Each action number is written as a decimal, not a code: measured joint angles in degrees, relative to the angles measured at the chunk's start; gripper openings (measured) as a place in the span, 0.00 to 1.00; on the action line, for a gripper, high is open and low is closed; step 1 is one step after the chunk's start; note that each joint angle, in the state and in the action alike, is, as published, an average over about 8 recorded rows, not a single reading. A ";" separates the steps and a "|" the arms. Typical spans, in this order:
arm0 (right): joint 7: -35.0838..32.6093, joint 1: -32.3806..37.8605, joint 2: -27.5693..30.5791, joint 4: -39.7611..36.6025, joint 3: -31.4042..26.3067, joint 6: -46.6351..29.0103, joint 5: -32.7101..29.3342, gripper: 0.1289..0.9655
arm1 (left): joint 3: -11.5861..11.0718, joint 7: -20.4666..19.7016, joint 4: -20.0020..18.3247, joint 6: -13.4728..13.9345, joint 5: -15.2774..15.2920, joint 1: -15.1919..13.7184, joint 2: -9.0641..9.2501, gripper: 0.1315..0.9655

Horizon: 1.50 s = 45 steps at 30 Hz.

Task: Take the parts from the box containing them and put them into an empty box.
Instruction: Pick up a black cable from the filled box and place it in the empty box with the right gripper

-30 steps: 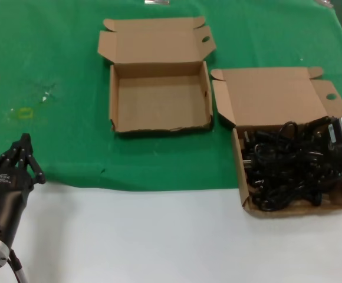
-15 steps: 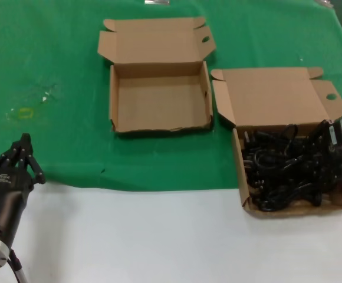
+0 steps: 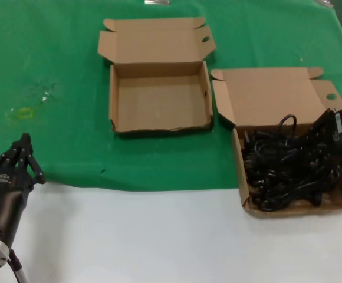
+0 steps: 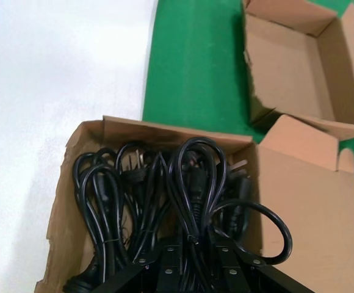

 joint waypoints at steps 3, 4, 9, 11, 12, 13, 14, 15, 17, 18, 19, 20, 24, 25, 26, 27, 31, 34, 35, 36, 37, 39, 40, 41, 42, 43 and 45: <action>1.52 0.07 0.58 1.76 0.49 -0.55 0.23 0.10 | 0.00 0.00 0.00 0.00 0.00 0.00 0.00 0.01; 2.01 0.11 0.72 2.31 0.66 -0.71 0.32 0.10 | 0.00 0.00 0.00 0.00 0.00 0.00 0.00 0.01; 4.33 0.55 0.79 4.45 1.42 -1.10 0.80 0.10 | 0.00 0.00 0.00 0.00 0.00 0.00 0.00 0.01; 5.21 0.76 0.51 5.04 1.64 -1.08 0.98 0.10 | 0.00 0.00 0.00 0.00 0.00 0.00 0.00 0.01; 5.62 0.87 0.29 5.28 1.72 -1.04 1.06 0.10 | 0.00 0.00 0.00 0.00 0.00 0.00 0.00 0.01; 6.01 0.98 0.04 5.47 1.78 -0.97 1.12 0.10 | 0.00 0.00 0.00 0.00 0.00 0.00 0.00 0.01; 6.34 1.10 -0.24 5.60 1.81 -0.89 1.16 0.10 | 0.00 0.00 0.00 0.00 0.00 0.00 0.00 0.01; 6.64 1.23 -0.55 5.69 1.82 -0.79 1.18 0.10 | 0.00 0.00 0.00 0.00 -0.01 0.00 0.00 0.01; 7.08 1.55 -1.21 5.72 1.77 -0.61 1.16 0.10 | 0.00 0.00 0.00 0.00 -0.01 0.00 0.00 0.01; 7.22 1.74 -1.55 5.67 1.71 -0.53 1.12 0.10 | 0.00 0.00 0.00 0.00 -0.01 0.00 0.00 0.01; 7.32 1.97 -1.89 5.57 1.62 -0.47 1.05 0.10 | 0.00 0.00 0.00 0.00 -0.01 0.00 0.00 0.01; 7.37 2.22 -2.21 5.42 1.53 -0.43 0.97 0.10 | 0.00 0.00 0.00 0.00 -0.01 0.00 0.00 0.01; 7.29 3.64 -3.51 4.44 0.98 -0.51 0.49 0.10 | 0.00 0.00 0.00 0.00 -0.01 0.00 0.00 0.01; 7.22 4.11 -3.84 4.12 0.80 -0.61 0.32 0.10 | 0.00 0.00 0.00 0.00 -0.01 0.00 0.00 0.01; 7.14 4.63 -4.14 3.78 0.61 -0.74 0.12 0.10 | 0.00 0.00 0.00 0.00 -0.01 0.00 0.00 0.01; 7.07 5.21 -4.43 3.43 0.39 -0.95 -0.10 0.10 | 0.00 0.00 0.00 0.00 -0.01 0.00 0.00 0.01; 7.10 7.74 -5.22 2.24 -0.60 -2.37 -1.18 0.10 | 0.00 0.01 0.00 0.00 -0.01 0.00 0.00 0.01; 7.48 9.56 -5.40 1.69 -1.34 -3.91 -1.98 0.10 | 0.00 0.01 0.00 0.00 -0.01 0.00 0.00 0.01; 7.65 10.06 -5.42 1.58 -1.55 -4.42 -2.21 0.10 | 0.00 0.01 0.00 0.00 -0.01 0.00 0.00 0.01; 7.85 10.52 -5.43 1.52 -1.75 -4.92 -2.42 0.10 | 0.00 0.01 0.00 0.00 -0.01 0.00 0.00 0.01; 8.05 10.94 -5.44 1.48 -1.94 -5.42 -2.60 0.10 | 0.00 0.01 0.00 0.00 -0.01 0.00 0.00 0.01; 8.51 11.64 -5.44 1.53 -2.30 -6.45 -2.89 0.10 | 0.00 0.01 0.00 0.00 -0.01 0.00 0.00 0.01; 8.78 11.95 -5.43 1.61 -2.47 -6.99 -3.00 0.10 | 0.00 0.01 0.00 0.00 -0.01 0.00 0.00 0.01; 9.07 12.23 -5.41 1.72 -2.62 -7.52 -3.09 0.10 | 0.00 0.01 0.00 0.00 -0.01 0.00 0.00 0.01; 9.39 12.50 -5.41 1.85 -2.76 -8.06 -3.15 0.10 | 0.00 0.01 0.00 0.00 -0.01 0.00 0.00 0.01; 9.71 12.77 -5.42 1.97 -2.88 -8.56 -3.20 0.10 | 0.00 0.01 0.00 0.00 -0.01 0.00 0.00 0.01; 10.32 13.25 -5.50 2.18 -3.05 -9.41 -3.22 0.10 | 0.00 0.01 0.00 0.00 -0.01 0.00 0.00 0.01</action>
